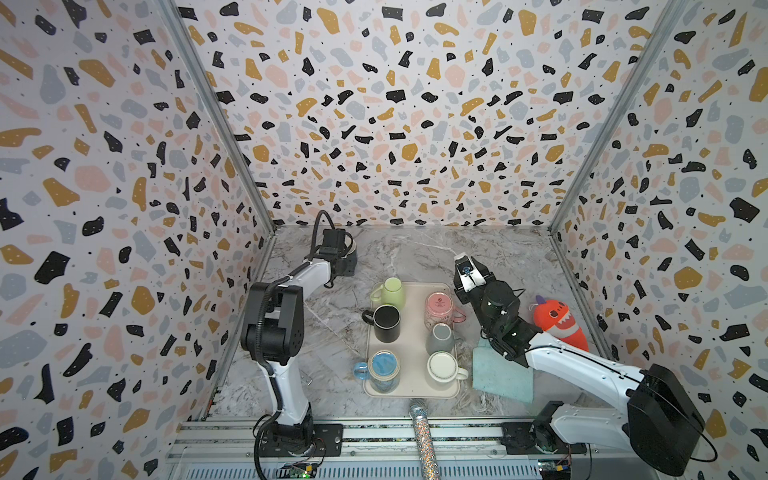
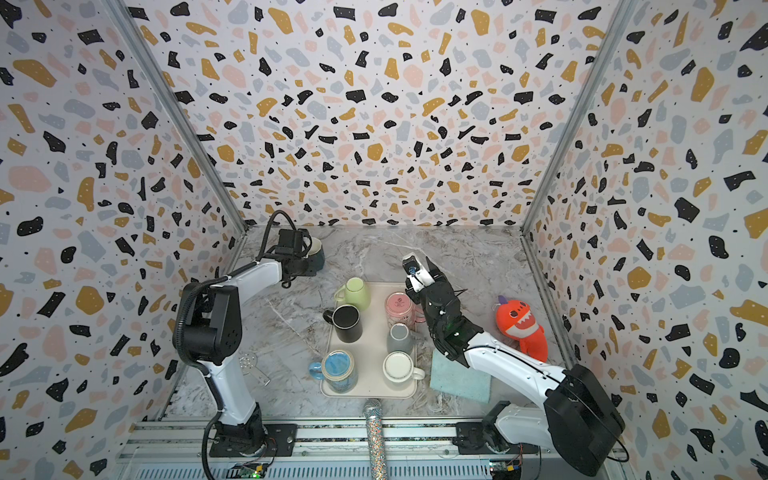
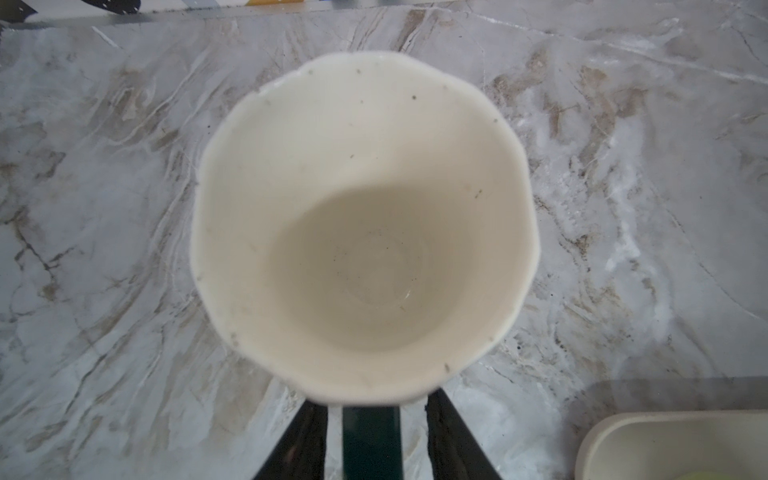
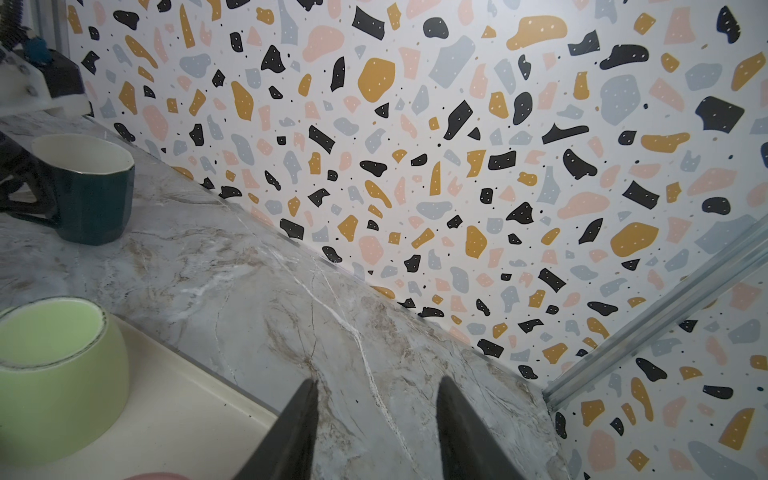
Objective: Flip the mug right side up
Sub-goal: 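Open the left gripper to release the upright mug on the table, then reach the left gripper to the light green mug on the tray and grasp it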
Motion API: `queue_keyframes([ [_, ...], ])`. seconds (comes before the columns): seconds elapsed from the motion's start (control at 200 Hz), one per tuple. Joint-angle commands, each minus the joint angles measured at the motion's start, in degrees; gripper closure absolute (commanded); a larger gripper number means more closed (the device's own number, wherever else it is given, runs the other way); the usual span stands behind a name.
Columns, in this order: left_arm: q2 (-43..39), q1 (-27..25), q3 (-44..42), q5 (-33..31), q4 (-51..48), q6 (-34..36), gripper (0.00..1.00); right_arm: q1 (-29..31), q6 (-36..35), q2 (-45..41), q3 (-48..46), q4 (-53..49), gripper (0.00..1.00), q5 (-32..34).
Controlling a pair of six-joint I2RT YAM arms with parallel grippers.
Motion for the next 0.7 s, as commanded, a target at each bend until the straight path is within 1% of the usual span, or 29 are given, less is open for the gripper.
queue_keyframes([
  [0.0,-0.2,0.3,0.2,0.6,0.0,-0.3,0.52,0.0,1.2,-0.3,0.6,0.5,0.52,0.0],
  [0.095,-1.6,0.3,-0.6,0.9,-0.8,-0.9,0.47,0.0,1.1,-0.4,0.6,0.5,0.52,-0.1],
  [0.21,-4.7,0.3,-2.2,1.4,-1.4,-1.8,0.44,-0.1,1.2,-0.5,0.6,0.4,0.52,-0.3],
  [0.431,-13.3,-0.1,-5.8,2.8,-4.3,-3.2,0.41,0.0,2.3,-0.4,0.4,0.4,0.52,-1.1],
  [0.551,-19.0,-1.5,-7.1,2.8,-7.3,-4.4,0.41,0.0,3.5,-0.5,0.4,0.0,0.52,-1.8],
  [0.631,-23.1,-2.5,-8.4,4.8,-8.3,-6.5,0.41,0.1,4.7,-0.8,0.6,-0.5,0.52,-2.3],
  [0.696,-26.4,-3.0,-9.6,8.7,-8.8,-8.7,0.41,0.1,5.8,-1.1,0.7,-1.1,0.52,-2.8],
])
